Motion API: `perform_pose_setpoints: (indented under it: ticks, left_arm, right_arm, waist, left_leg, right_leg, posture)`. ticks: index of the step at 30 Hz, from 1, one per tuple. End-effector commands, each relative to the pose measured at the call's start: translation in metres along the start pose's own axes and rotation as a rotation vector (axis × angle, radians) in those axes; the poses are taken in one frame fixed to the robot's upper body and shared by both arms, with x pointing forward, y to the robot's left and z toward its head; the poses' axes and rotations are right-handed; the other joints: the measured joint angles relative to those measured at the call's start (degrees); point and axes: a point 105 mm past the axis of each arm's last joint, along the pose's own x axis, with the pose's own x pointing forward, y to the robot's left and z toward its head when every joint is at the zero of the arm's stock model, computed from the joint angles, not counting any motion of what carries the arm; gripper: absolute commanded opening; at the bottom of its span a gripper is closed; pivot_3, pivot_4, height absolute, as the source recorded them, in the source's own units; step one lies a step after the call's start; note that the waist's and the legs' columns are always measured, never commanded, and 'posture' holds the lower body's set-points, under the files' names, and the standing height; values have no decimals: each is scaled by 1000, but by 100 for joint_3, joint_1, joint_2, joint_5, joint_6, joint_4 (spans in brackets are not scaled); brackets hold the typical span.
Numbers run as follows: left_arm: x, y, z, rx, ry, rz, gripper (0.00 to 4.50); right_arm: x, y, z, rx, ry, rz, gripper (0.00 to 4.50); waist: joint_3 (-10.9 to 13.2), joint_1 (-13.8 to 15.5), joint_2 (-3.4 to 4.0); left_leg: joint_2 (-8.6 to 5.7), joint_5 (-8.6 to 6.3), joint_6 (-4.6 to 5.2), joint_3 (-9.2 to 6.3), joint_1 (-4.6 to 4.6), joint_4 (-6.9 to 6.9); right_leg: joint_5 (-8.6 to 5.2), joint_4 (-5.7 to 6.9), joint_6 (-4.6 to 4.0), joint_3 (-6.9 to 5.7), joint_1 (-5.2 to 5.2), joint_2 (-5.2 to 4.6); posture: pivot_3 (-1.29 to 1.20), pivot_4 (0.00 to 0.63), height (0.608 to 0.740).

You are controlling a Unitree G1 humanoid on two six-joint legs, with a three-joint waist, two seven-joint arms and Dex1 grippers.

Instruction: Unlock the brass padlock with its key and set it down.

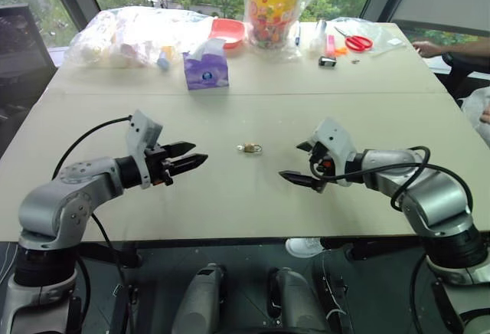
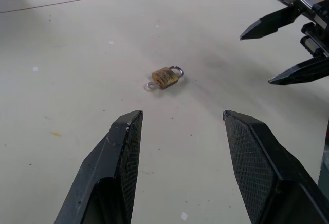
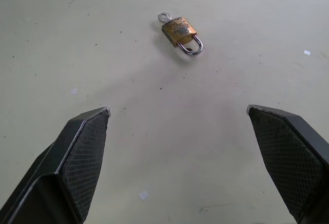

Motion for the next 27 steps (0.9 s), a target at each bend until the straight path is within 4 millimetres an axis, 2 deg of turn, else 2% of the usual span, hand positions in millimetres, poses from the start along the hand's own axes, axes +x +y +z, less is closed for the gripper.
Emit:
perform_pose_setpoints:
  ticks: [1,10,15,18,22,27]
  left_arm:
    - [-5,-5,15,35,-47,-18,2588]
    - [-6,0,9,49,-28,-5,2588]
    - [-3,12,1,128,46,5,2588]
    - [3,18,6,193,110,-57,2588]
    - [-3,14,23,228,140,-194,2588]
    - [-9,18,29,282,165,-193,2588]
  right_arm:
    - [-1,2,11,-38,-39,-2,4500]
    - [1,4,12,-40,-39,1,4500]
    - [4,-1,16,-30,-46,15,4500]
    - [14,-12,37,60,-70,57,4500]
    - [39,-21,46,-79,-8,89,4500]
    - [77,-25,50,-142,29,137,4500]
  waist:
    - [0,-1,0]
    - [0,-2,0]
    - [0,-2,0]
    - [1,-10,2]
    - [1,-26,1]
    - [1,-69,1]
  left_leg:
    - [0,0,0,0,0,0]
    - [0,0,1,0,1,1]
    - [0,0,0,3,2,2]
    - [1,1,0,6,2,11]
    - [4,1,0,9,1,11]
    - [2,0,8,39,1,-9]
  right_leg:
    - [0,0,0,0,0,0]
    - [0,2,0,0,1,2]
    - [0,2,0,0,1,2]
    - [2,10,-3,0,-2,5]
    - [6,7,-10,-3,-6,9]
    - [5,11,8,9,-18,20]
  posture:
    - [0,150,740]
    - [0,150,740]
    - [0,150,740]
    - [0,150,740]
    - [0,150,740]
    - [0,150,740]
